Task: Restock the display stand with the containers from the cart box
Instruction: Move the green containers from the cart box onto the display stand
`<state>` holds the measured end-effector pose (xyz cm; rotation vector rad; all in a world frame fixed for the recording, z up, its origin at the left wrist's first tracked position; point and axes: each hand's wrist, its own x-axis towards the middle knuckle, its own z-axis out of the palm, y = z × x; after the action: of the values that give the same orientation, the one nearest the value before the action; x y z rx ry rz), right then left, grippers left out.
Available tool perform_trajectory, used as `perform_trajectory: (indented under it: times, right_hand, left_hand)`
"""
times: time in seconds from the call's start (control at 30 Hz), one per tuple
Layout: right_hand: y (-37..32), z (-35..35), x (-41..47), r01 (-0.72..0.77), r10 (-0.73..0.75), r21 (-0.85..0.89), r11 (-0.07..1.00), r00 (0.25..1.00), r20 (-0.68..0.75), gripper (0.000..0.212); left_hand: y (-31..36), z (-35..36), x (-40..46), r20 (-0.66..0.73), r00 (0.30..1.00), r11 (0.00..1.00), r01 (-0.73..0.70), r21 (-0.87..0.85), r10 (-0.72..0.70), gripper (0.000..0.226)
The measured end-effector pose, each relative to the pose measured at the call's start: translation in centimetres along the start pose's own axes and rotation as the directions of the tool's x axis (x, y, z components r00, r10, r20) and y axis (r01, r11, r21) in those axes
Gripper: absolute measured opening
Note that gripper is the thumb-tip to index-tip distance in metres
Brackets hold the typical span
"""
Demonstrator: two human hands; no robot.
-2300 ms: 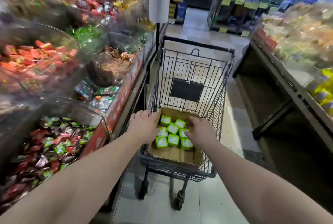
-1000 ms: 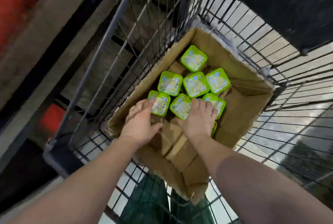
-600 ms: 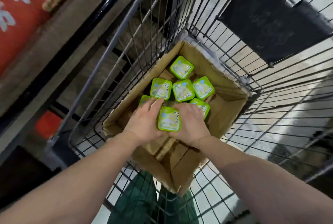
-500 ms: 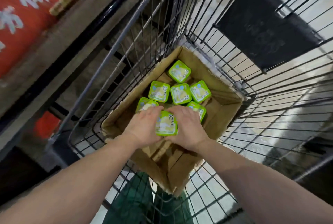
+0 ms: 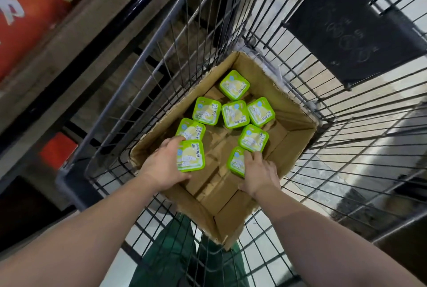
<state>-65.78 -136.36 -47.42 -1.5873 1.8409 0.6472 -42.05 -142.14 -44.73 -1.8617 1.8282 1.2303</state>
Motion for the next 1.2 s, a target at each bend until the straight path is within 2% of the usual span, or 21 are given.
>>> perform_trajectory:
  times: [0.13,0.23,0.4,0.57,0.73,0.93,1.03,1.2]
  right_hand:
    - [-0.8,0.0,0.1,0.014,-0.014,0.121,0.993,1.0,-0.003,0.065]
    - [-1.6,0.5,0.0,0.057,-0.057,0.224,0.973,0.998,-0.008,0.07]
    - [-2.4,1.4,0.9,-0.049,0.042,0.442,0.896,0.999,0.024,0.094]
    - [-2.8,1.8,1.1,-0.09,0.098,0.529,0.844,0.995,0.014,0.089]
    - [-2.5,0.7,-0.1,0.01,-0.057,0.644,0.765,0.997,0.052,0.086]
    - [-3.5,-4.0,-3.2,0.174,-0.201,0.642,0.746,0.979,-0.031,0.082]
    - [-4.2,-7.2,-5.4,0.245,-0.264,0.619,0.746,0.962,-0.063,0.084]
    - [-6.5,-12.5,-10.4,0.291,-0.268,0.587,0.756,0.955,-0.128,0.088]
  left_hand:
    - [-0.1,0.0,0.2,0.0,1.0,1.0,0.008,-0.026,-0.008,0.108]
    - [-0.1,-0.1,0.2,0.007,1.0,0.999,0.011,-0.036,-0.011,0.109]
    - [0.0,-0.3,0.3,0.016,1.0,1.0,-0.012,-0.012,0.012,0.108]
    - [0.3,-0.2,0.1,0.034,0.998,0.998,-0.056,-0.004,0.056,0.108]
    - [0.5,-0.5,-0.7,0.059,0.994,0.996,-0.093,-0.006,0.093,0.105]
    - [0.7,-2.8,-3.1,0.055,0.992,0.991,-0.106,-0.084,0.111,0.094]
    - [1.1,-5.4,-5.3,0.01,0.986,0.98,-0.167,-0.108,0.169,0.093]
    - [0.9,-9.9,-9.2,-0.082,0.961,0.946,-0.276,-0.168,0.266,0.082]
